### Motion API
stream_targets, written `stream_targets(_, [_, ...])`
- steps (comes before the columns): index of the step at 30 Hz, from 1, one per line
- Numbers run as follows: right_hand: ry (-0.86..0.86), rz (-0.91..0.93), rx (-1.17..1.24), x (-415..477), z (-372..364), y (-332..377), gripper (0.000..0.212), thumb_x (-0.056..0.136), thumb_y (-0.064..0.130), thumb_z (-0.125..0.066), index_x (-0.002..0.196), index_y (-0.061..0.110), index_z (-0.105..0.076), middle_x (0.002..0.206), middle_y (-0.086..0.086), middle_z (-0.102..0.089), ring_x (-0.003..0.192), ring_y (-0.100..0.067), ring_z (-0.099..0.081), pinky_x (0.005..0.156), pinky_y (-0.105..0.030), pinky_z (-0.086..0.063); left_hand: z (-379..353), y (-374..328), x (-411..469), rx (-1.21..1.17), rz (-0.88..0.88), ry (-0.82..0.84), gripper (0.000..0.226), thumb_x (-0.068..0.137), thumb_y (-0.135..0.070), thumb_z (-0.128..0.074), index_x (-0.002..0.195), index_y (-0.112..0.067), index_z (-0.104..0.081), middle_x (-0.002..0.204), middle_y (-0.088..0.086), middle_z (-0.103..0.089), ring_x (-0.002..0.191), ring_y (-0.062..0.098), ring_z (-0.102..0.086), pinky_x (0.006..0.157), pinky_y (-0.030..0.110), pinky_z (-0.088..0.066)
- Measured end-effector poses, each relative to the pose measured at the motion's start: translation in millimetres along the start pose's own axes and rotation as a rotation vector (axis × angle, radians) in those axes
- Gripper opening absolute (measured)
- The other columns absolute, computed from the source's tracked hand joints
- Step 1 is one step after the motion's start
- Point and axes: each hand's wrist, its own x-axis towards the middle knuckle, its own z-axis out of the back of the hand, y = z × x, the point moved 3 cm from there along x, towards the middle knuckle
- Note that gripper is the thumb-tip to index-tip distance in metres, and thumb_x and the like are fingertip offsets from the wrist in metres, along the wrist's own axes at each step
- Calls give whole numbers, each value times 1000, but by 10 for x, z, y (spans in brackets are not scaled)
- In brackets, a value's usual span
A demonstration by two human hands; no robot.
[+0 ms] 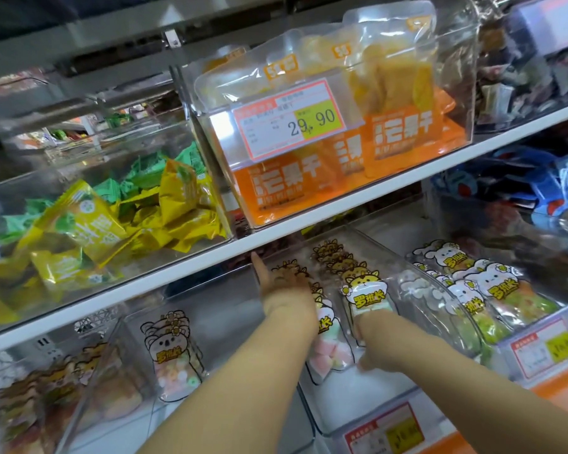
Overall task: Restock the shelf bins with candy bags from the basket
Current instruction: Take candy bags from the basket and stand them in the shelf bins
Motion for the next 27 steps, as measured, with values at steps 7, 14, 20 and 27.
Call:
stream_targets(7, [-96, 45, -96, 21, -4, -14, 33, 90, 13, -58, 121, 22, -53, 122, -4, -61, 116, -27, -58, 83, -32, -43, -63, 54, 7, 157, 30, 78, 78, 81, -79, -49, 131, -19, -57, 129, 11, -54, 137, 33, -35, 81, 79, 32])
stream_targets(14, [22, 152, 43, 1, 47, 54, 17, 80, 22, -65, 67, 16, -56, 78, -3, -61, 81, -27, -63, 70, -32, -53, -45, 210, -68, -85, 28, 30, 105, 66, -89, -53, 146, -22, -43, 155, 12, -33, 146, 31, -26, 99, 80, 21])
stream_targets(20, [180, 232, -99, -36, -26, 143, 32, 96, 24, -59, 122, 5, -64, 125, -13, -59, 120, -31, -56, 100, -38, -48, 31, 242, -266, -288, -52, -18, 60, 84, -50, -68, 131, -20, -47, 140, 12, -42, 138, 32, -38, 113, 73, 3])
stream_targets(27, [133, 135, -52, 34, -17, 130, 27, 92, 12, -56, 117, 11, -66, 118, -10, -65, 110, -30, -62, 93, -36, -53, 123, -125, -503, 140, -334, -109, 51, 99, -46, -51, 141, -17, -51, 145, 10, -46, 136, 31, -34, 116, 51, -18])
